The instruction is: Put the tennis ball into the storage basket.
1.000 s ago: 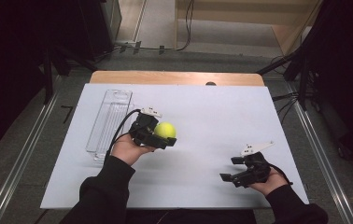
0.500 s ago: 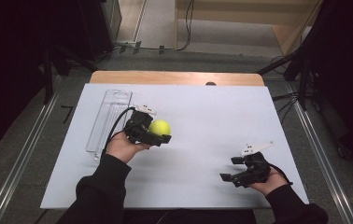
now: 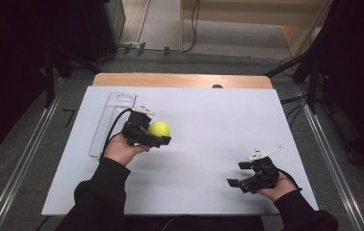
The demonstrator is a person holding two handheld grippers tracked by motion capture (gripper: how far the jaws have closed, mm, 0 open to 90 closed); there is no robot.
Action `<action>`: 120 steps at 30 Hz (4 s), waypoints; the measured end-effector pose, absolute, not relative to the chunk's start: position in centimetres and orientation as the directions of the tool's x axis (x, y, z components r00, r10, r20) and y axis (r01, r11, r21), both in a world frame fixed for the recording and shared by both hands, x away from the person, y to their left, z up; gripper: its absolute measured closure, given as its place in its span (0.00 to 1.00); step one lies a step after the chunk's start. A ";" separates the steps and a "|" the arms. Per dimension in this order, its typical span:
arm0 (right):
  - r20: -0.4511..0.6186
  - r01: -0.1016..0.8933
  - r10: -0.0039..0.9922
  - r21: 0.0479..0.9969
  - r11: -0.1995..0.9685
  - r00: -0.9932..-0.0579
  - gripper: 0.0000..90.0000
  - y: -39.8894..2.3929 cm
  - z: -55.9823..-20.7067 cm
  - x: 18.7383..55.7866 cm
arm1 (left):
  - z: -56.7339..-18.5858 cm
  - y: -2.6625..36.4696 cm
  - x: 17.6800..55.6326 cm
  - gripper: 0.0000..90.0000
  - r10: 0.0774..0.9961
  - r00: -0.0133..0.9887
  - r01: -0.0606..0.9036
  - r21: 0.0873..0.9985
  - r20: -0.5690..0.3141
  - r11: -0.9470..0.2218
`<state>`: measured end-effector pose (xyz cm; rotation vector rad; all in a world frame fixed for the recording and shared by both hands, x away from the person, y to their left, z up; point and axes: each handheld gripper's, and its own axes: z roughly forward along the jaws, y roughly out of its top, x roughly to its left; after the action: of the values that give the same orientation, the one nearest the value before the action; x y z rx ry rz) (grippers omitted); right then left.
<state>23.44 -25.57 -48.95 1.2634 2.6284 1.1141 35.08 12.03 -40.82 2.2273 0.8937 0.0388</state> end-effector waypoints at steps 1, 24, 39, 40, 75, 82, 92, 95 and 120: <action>0.272 0.674 0.688 0.609 0.418 -0.672 0.16 -25.6 -49.0 23.4 | -40.8 12.1 35.1 0.28 0.611 0.759 0.589 0.638 -0.227 -0.495; 0.270 0.675 0.689 0.607 0.420 -0.672 0.16 -25.5 -49.0 23.4 | -40.1 14.8 35.9 0.28 0.665 0.710 0.626 0.640 -0.231 -0.446; 0.273 0.676 0.689 0.607 0.418 -0.672 0.16 -25.6 -49.0 23.4 | -39.9 16.7 36.4 0.28 0.703 0.673 0.647 0.642 -0.228 -0.412; 0.273 0.675 0.689 0.607 0.418 -0.672 0.15 -25.5 -49.0 23.4 | -39.9 16.8 36.4 0.28 0.705 0.671 0.649 0.643 -0.230 -0.407; 0.272 0.675 0.688 0.608 0.419 -0.672 0.16 -25.5 -48.9 23.4 | -39.4 20.0 36.9 0.28 0.773 0.592 0.684 0.650 -0.229 -0.331; 0.272 0.675 0.688 0.608 0.419 -0.672 0.16 -25.5 -48.9 23.4 | -39.4 20.6 37.0 0.28 0.792 0.569 0.690 0.652 -0.221 -0.314; 0.272 0.675 0.689 0.608 0.418 -0.672 0.16 -25.5 -48.9 23.4 | -39.5 21.3 37.2 0.28 0.816 0.539 0.700 0.649 -0.207 -0.298; 0.271 0.674 0.689 0.608 0.419 -0.672 0.16 -25.5 -48.9 23.4 | -39.6 21.5 37.2 0.28 0.822 0.532 0.703 0.647 -0.203 -0.295; 0.270 0.674 0.689 0.609 0.419 -0.672 0.16 -25.5 -48.9 23.4 | -40.2 23.5 37.6 0.28 0.864 0.462 0.727 0.643 -0.199 -0.240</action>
<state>23.44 -25.51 -48.94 1.2625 2.6276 1.1114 37.59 23.47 -40.23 2.0265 1.3207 0.2571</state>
